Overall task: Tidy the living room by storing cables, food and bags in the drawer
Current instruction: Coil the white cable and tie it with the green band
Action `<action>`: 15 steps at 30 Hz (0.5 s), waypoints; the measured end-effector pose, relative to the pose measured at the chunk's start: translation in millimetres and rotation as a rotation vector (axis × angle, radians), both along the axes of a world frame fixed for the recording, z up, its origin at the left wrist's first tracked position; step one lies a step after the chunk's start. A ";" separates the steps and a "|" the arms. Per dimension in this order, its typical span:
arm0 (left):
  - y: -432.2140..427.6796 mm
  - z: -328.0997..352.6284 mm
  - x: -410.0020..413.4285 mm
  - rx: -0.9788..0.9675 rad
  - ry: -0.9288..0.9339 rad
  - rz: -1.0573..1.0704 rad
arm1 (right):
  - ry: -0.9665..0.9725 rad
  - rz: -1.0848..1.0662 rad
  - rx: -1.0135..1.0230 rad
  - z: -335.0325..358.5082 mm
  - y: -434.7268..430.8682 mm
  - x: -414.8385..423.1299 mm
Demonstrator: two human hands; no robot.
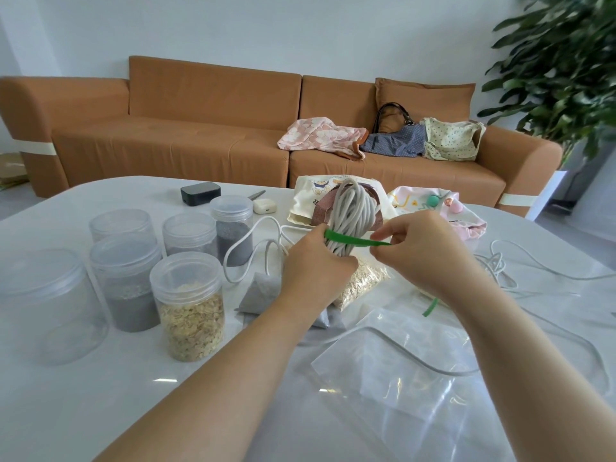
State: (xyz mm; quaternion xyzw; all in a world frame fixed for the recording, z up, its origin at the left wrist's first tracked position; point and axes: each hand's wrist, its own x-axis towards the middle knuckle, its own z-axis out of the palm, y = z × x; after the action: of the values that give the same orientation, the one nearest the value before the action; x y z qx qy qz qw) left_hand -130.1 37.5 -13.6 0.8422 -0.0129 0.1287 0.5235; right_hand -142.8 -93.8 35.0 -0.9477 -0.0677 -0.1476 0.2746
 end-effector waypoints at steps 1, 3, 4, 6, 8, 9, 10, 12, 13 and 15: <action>-0.2 0.3 -0.1 -0.004 0.010 -0.011 | -0.004 0.004 0.007 0.5 0.1 -0.3; -0.3 0.5 -0.5 -0.006 0.018 -0.027 | -0.003 0.011 0.008 1.7 1.0 -1.4; -0.4 0.6 -0.6 -0.008 0.020 -0.032 | 0.001 0.010 0.009 2.1 1.9 -2.2; -0.2 0.4 -0.5 -0.013 0.025 -0.040 | 0.012 -0.004 0.021 1.9 3.7 -2.9; -0.2 0.0 0.0 -0.011 0.023 -0.044 | 0.035 -0.026 0.031 1.2 3.6 -2.6; -0.1 -0.5 0.3 -0.010 0.020 -0.044 | 0.053 -0.034 0.036 0.9 3.0 -2.2; 0.0 -1.0 0.6 -0.009 0.019 -0.042 | 0.074 -0.037 0.043 0.6 2.4 -2.1; 0.6 -2.0 0.7 -0.005 0.021 -0.043 | 0.099 -0.023 0.058 0.4 0.8 -1.3; 0.8 -2.1 0.6 -0.005 0.025 -0.045 | 0.104 -0.005 0.070 0.3 0.1 -1.0; 1.4 -1.9 0.1 -0.007 0.034 -0.050 | 0.115 0.033 0.127 0.1 -0.7 -0.4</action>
State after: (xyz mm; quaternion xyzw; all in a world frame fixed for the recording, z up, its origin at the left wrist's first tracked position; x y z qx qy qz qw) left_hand -130.0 38.8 -15.5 0.8419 -0.0246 0.1015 0.5294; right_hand -143.1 -94.6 35.1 -0.9341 -0.0579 -0.0925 0.3400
